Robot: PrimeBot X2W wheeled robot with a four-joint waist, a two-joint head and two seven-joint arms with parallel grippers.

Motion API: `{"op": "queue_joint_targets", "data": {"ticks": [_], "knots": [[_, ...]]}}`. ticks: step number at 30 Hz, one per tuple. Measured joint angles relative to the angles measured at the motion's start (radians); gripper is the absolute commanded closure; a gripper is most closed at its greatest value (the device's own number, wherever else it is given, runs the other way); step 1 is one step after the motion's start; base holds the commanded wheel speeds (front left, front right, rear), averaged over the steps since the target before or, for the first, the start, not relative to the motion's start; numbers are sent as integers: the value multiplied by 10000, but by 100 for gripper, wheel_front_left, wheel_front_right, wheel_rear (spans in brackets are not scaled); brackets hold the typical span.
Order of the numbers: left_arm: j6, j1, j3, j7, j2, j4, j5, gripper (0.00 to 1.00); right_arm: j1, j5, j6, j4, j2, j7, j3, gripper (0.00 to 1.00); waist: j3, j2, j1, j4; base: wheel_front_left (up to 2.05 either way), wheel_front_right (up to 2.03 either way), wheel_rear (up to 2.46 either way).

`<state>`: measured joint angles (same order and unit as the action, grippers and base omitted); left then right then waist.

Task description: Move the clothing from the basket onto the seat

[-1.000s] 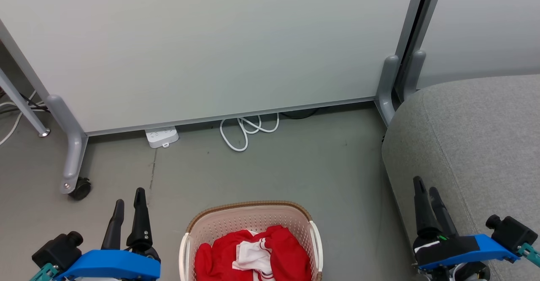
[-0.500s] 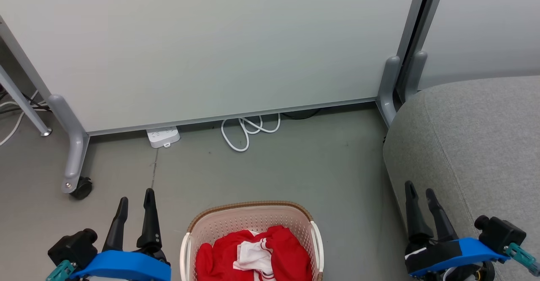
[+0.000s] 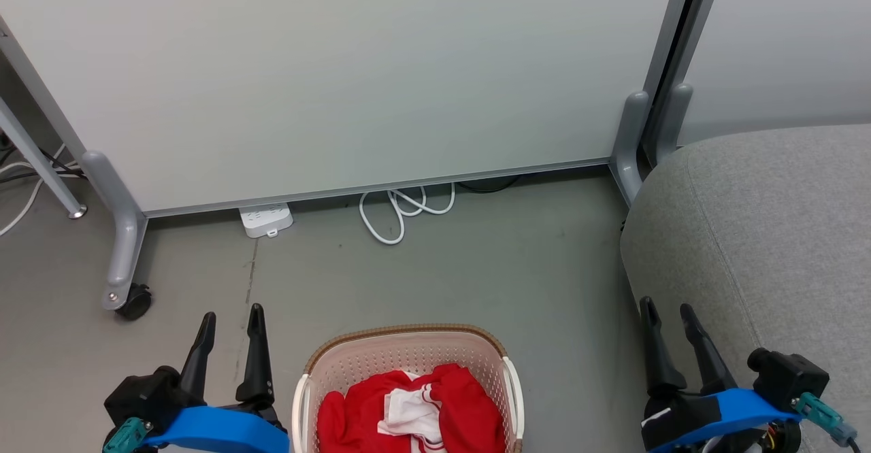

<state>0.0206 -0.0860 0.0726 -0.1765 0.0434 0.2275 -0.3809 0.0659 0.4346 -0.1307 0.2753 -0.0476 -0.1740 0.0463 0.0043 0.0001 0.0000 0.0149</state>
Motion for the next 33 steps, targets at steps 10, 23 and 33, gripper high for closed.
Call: {"op": "queue_joint_targets", "data": {"ticks": [10,23,33], "knots": [[-8,-6,119,-205,8,31,911,0,3,-920,0,88,-2,-238,119,0,-15,0,0,35,0,0,0],[-19,-7,209,-470,17,73,1906,0,6,-1935,-2,167,-6,-485,245,0,-8,0,0,46,0,0,0],[-79,-39,257,-662,27,221,2602,0,10,-2683,-2,280,-8,-679,268,0,-9,0,0,54,0,0,0]]}}
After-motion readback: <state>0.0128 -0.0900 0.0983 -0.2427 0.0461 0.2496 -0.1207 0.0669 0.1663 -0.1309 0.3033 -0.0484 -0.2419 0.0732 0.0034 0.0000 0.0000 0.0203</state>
